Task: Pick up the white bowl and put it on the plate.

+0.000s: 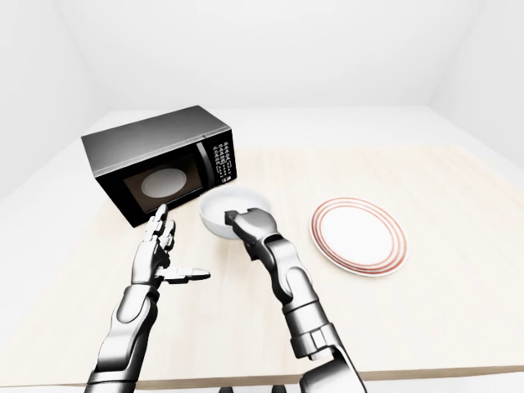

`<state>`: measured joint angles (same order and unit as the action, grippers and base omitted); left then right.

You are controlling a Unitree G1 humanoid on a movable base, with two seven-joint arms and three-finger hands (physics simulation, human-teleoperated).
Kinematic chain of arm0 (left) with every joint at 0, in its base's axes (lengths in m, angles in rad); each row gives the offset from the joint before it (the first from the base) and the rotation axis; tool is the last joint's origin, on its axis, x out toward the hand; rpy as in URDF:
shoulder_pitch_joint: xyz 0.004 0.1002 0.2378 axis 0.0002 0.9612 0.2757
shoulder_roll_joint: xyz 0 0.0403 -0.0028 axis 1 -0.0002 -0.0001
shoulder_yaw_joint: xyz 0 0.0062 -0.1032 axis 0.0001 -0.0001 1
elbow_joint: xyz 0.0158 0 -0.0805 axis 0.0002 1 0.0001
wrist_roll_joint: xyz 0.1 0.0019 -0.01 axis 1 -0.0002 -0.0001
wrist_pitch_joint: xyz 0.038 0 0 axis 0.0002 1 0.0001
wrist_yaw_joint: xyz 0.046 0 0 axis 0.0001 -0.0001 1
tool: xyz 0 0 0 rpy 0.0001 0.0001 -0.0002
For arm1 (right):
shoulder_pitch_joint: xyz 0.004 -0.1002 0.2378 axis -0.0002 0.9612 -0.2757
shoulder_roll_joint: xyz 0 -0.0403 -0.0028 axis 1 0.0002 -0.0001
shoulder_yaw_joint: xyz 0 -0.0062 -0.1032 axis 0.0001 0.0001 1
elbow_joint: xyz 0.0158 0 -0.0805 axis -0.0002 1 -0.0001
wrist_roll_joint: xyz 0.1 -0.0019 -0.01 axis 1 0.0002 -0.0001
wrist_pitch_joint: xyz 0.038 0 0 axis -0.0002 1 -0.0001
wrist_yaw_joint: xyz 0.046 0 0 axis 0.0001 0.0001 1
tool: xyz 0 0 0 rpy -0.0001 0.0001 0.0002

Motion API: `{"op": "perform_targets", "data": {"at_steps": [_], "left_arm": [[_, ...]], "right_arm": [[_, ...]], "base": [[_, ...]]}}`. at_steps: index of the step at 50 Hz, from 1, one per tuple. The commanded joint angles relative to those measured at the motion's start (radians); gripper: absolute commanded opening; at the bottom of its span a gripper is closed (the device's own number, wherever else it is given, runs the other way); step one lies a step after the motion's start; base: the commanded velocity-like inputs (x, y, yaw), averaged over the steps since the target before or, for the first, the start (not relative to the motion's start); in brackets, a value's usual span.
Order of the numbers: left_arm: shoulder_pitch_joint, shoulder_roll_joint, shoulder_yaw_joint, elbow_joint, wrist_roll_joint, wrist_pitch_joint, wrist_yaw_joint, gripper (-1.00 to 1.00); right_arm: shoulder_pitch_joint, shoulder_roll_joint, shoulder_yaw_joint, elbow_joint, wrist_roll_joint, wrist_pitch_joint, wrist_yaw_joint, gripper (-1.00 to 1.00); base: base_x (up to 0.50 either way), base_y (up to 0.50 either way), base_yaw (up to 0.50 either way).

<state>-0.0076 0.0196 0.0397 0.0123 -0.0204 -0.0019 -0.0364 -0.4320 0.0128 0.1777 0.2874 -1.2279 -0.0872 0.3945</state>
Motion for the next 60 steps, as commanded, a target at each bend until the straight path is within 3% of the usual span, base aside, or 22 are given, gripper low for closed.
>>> {"op": "perform_targets", "data": {"at_steps": [1, 6, 24, 60], "left_arm": [[0.000, 0.000, 0.000, 0.000, 0.000, 0.000, 0.000, 1.00], [0.000, 0.000, 0.000, 0.000, 0.000, 0.000, 0.000, 1.00], [0.000, 0.000, 0.000, 0.000, 0.000, 0.000, 0.000, 1.00], [0.000, 0.000, 0.000, 0.000, 0.000, 0.000, 0.000, 1.00]], "right_arm": [[-0.031, -0.001, -0.021, -0.056, -0.021, 0.000, -0.050, -1.00], [-0.054, -0.009, -0.028, -0.055, -0.050, 0.000, -0.117, -1.00], [-0.054, -0.026, -0.037, -0.057, -0.095, 0.000, -0.151, -1.00], [-0.078, -0.186, -0.151, -0.007, 0.003, 0.000, -0.171, -1.00]], "base": [[0.00, 0.00, 0.00], [0.00, 0.00, 0.00], [0.00, 0.00, 0.00], [0.00, 0.00, 0.00]]}}
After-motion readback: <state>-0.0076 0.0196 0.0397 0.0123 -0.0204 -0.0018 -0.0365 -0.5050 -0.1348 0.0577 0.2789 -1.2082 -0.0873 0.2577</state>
